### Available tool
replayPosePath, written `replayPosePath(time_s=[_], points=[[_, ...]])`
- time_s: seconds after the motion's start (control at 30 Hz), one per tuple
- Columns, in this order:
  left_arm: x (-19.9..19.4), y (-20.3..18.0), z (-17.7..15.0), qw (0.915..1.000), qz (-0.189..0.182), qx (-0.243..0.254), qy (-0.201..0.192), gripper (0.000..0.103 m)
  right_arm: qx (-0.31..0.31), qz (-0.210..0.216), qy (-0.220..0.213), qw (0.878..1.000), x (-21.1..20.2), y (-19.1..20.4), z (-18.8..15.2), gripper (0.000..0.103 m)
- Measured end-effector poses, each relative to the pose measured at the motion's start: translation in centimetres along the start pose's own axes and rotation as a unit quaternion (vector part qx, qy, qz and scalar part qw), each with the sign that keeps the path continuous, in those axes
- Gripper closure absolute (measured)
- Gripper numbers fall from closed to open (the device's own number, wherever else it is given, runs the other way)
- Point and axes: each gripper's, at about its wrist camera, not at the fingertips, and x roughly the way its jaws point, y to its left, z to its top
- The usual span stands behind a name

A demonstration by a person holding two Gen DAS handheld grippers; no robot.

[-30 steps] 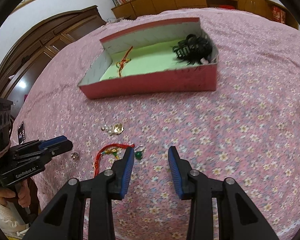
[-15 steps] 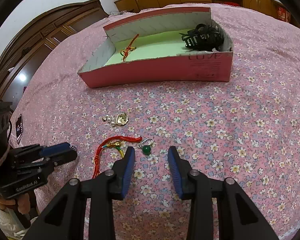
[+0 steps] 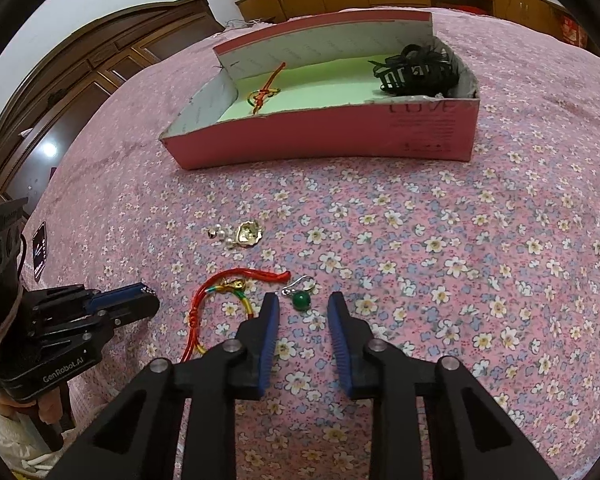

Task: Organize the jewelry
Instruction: 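Grasp the small silver earring with the left gripper while the right grasps the green-bead earring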

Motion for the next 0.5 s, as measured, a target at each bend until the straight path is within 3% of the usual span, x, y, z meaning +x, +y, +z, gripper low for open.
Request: replayPosePath(time_s=[0.27, 0.5], points=[[-1.1, 0.0, -0.1, 1.0000, -0.004, 0.001, -0.009, 0.097, -0.001, 0.006, -0.001, 1.000, 0.6, 0.2, 0.0, 0.080], [-1.7, 0.1, 0.0, 0.9998, -0.005, -0.002, -0.019, 0.097, 0.005, 0.009, -0.001, 1.000, 1.0, -0.2, 0.0, 0.091]])
